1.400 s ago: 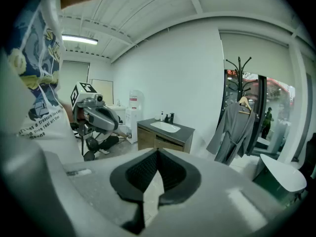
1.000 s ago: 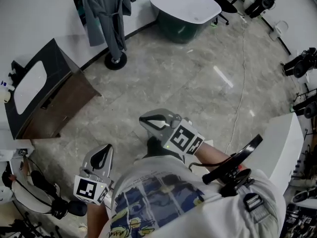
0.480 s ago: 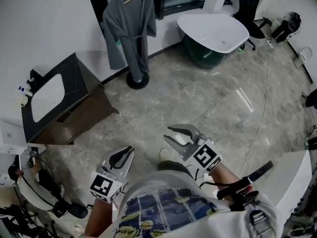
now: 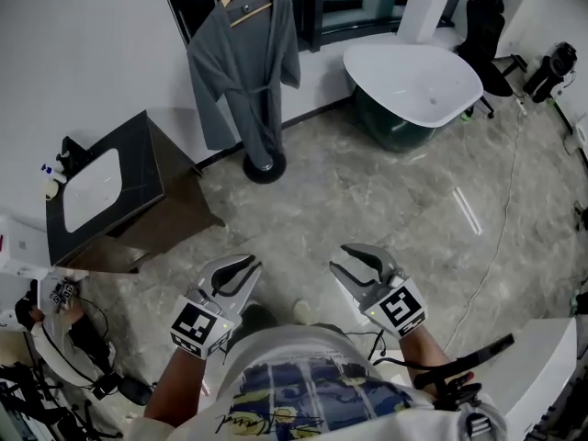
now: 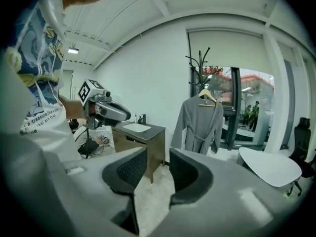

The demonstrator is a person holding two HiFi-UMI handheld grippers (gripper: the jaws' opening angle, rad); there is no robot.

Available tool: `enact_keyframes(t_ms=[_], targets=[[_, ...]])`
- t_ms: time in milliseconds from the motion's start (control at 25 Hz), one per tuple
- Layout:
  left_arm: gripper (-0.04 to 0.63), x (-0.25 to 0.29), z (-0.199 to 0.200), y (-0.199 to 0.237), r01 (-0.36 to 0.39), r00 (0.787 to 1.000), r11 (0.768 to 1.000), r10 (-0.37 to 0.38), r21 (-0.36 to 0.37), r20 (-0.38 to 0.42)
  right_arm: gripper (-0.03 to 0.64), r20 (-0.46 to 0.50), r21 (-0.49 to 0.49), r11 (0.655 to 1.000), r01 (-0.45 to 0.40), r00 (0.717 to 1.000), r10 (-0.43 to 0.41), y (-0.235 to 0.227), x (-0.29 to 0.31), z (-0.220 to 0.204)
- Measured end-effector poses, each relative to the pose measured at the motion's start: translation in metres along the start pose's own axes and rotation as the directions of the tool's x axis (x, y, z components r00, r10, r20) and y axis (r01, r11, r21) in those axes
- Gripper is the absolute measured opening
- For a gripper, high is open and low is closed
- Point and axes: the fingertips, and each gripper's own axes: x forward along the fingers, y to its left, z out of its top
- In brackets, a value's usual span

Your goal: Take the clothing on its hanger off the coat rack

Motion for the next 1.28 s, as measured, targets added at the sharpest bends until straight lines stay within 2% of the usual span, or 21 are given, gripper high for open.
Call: enact_keyframes(t_ms=[200,400,600,840,920,1040,1280], targets=[[0.064,0.029,0.020,0.045,-0.025,0.999,1.000,0.025,0.011,0.021,0.141,0.007,0.069,0.996,0.051,0.999,-0.052,-0.030,-0.001,-0.016],[0.104,0.052,0.058,0.131,-0.102,0.994,0.992,0.099,0.080,0.045,0.141,-0.033,0.099,0.987,0.130,0.991,-0.127,-0.067,0.001,-0.026],[0.153,0.075,0.108,0.232,-0.171,0.985,0.971,0.166,0.166,0.044,0.141,-0.035,0.130,0.963,0.237,0.971,-0.235,-0.106,0.005,-0.014],[0.218,0.112,0.184,0.348,-0.268,0.963,0.933,0.255,0.239,0.086,0.141,-0.067,0.160,0.938,0.306,0.952,-0.299,-0.146,0.025,0.000],[0.236,0.124,0.202,0.386,-0.292,0.956,0.926,0.278,0.240,0.092,0.141,-0.059,0.169,0.936,0.309,0.951,-0.303,-0.154,0.038,0.005],[0.269,0.141,0.220,0.436,-0.303,0.953,0.926,0.291,0.223,0.088,0.141,-0.081,0.178,0.929,0.325,0.946,-0.315,-0.165,0.057,0.005],[0.318,0.188,0.227,0.506,-0.277,0.959,0.940,0.283,0.197,-0.002,0.141,-0.095,0.204,0.909,0.364,0.931,-0.352,-0.185,0.081,0.012]])
